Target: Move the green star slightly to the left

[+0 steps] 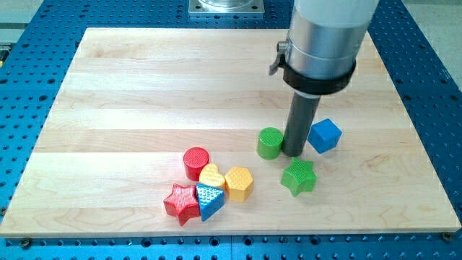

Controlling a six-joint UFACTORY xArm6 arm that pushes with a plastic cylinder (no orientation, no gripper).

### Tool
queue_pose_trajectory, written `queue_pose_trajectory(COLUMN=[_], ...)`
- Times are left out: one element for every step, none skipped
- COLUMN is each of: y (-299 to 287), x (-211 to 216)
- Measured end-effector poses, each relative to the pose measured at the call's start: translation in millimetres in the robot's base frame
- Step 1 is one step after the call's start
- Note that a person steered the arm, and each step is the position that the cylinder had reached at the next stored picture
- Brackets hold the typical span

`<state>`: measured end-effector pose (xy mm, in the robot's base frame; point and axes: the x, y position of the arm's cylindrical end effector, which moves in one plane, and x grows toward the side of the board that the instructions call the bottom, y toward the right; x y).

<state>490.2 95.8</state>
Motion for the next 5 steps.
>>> queue_pose_trajectory(y=[-26.5,-38.1,18.9,56.6,62.3], x=[-9.4,-7.2,17.1,51.7,68.6])
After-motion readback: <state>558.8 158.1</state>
